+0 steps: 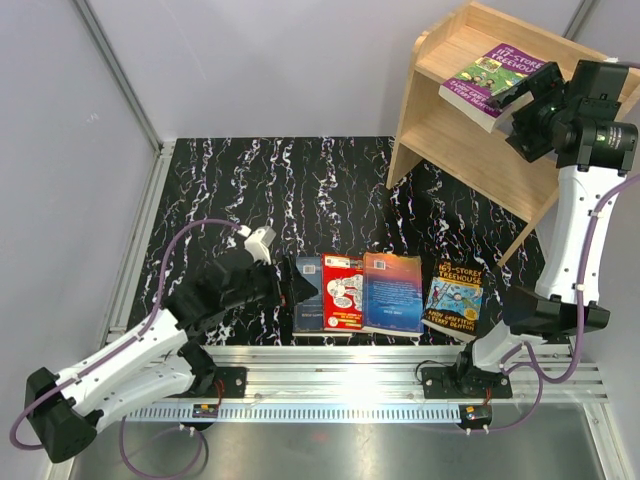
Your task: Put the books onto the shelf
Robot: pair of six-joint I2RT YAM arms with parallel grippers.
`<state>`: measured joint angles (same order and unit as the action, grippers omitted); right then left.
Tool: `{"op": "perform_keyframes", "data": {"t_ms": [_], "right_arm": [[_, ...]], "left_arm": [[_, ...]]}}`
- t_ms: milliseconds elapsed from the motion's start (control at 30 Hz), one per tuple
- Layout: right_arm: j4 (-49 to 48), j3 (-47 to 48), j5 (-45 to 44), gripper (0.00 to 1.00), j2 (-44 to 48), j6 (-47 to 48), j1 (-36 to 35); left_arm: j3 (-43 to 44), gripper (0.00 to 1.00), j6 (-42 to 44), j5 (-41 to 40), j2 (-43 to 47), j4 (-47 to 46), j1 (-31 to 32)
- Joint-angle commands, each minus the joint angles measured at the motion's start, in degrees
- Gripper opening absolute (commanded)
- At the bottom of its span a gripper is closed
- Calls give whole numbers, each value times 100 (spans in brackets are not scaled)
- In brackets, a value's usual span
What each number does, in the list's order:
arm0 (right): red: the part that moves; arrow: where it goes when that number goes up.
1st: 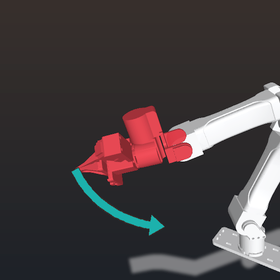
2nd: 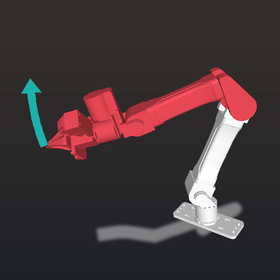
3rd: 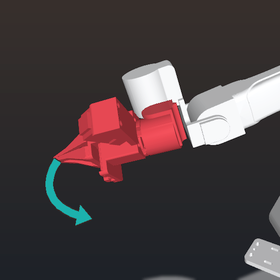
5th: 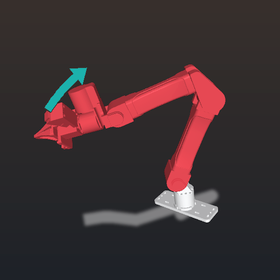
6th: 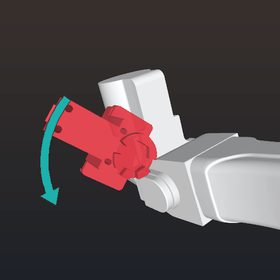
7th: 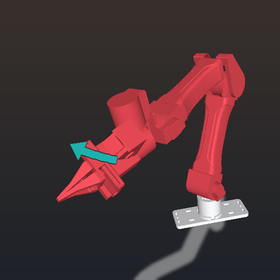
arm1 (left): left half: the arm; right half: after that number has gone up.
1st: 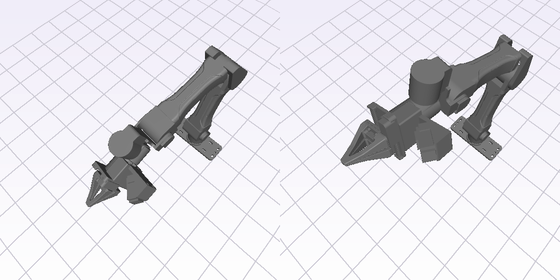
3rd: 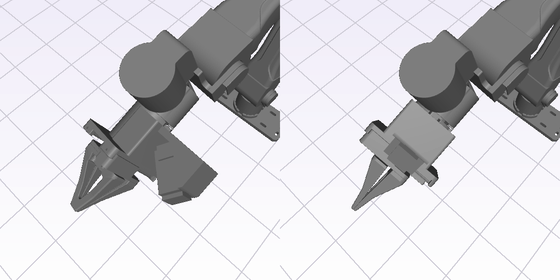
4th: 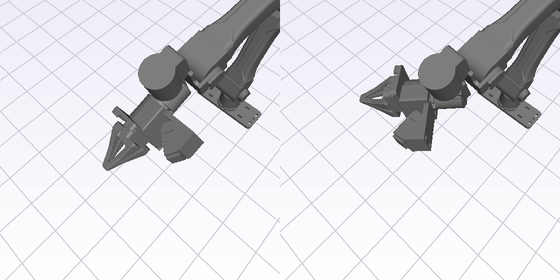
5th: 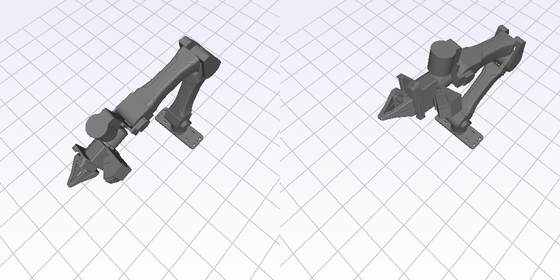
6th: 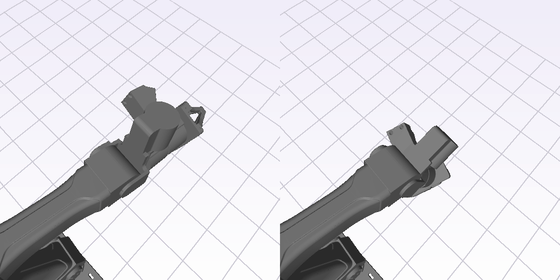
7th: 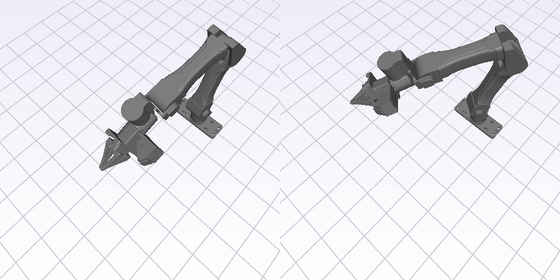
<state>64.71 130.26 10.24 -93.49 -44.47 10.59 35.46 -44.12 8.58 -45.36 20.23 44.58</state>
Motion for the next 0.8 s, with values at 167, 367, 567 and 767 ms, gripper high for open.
{"op": "perform_keyframes", "data": {"t_ms": [167,367,567,767], "right_arm": [[-475,-237,127,100,419,132,22],[-1897,-1291,145,91,1489,-185,22],[-1726,-1100,-329,54,1668,-36,31],[-1593,-835,-523,49,1344,70,31]], "left_arm": [[-101,99,-106,144,-78,-379,95],[-110,99,-88,100,-51,-335,113],[-110,99,-79,100,-104,-362,113],[-110,99,-79,135,-201,-450,121]]}}
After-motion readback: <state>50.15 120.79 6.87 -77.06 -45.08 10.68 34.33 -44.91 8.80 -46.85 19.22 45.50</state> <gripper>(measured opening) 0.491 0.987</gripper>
